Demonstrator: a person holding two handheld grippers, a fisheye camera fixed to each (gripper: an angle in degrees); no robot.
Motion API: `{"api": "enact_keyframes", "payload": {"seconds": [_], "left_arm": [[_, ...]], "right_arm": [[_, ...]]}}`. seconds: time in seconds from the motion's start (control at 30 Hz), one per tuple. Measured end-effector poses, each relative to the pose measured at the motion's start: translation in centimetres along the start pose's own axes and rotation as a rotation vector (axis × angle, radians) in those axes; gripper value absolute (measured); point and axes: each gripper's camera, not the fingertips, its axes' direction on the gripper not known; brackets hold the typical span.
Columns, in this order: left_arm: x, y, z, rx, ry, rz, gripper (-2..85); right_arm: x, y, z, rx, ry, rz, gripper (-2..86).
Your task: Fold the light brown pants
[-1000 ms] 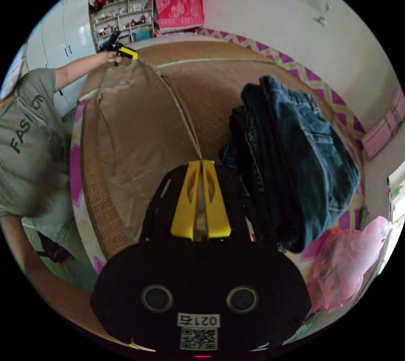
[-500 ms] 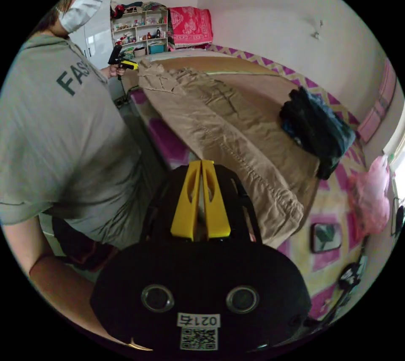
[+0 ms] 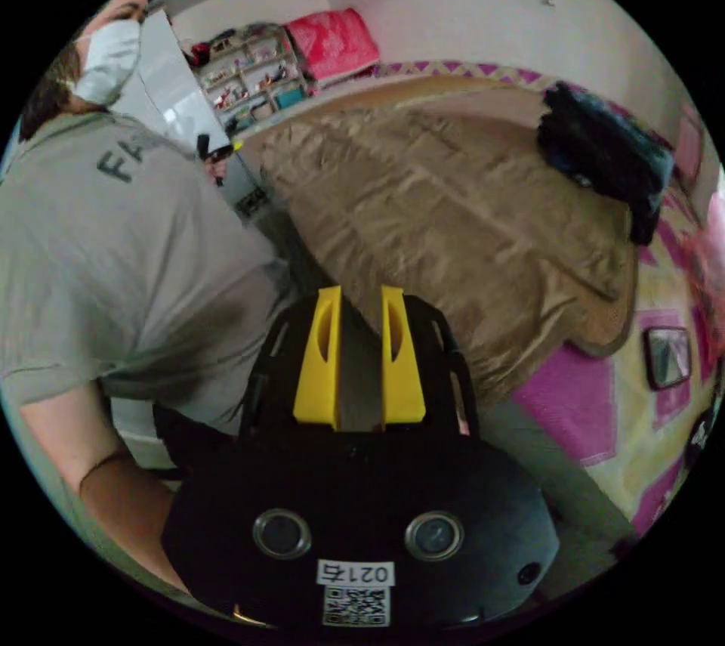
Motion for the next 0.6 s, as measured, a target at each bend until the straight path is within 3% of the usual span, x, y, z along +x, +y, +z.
{"api": "enact_keyframes", "payload": {"seconds": [0.1, 0.2, 0.33, 0.43, 0.6], "left_arm": [[-0.4, -4.3, 4.2, -0.115, -0.175, 0.042, -0.9], [-2.4, -9.0, 11.1, -0.233, -0.172, 0.039, -0.7], [-5.4, -13.5, 20.0, -0.359, -0.201, 0.08, 0.1], [-9.6, -15.4, 26.4, -0.483, -0.333, 0.041, 1.0], [-17.5, -15.8, 32.3, -0.66, -0.42, -0.162, -0.3]], "right_arm": [[5.4, -2.9, 0.5, -0.056, 0.235, 0.028, 9.7], [11.6, -7.5, 4.0, -0.113, 0.312, -0.006, 9.5], [19.5, -14.3, 8.9, -0.135, 0.25, -0.007, 9.5], [24.4, -19.4, 13.5, -0.172, 0.209, 0.005, 8.8], [29.6, -24.3, 21.9, -0.273, 0.288, 0.055, 7.6]]}}
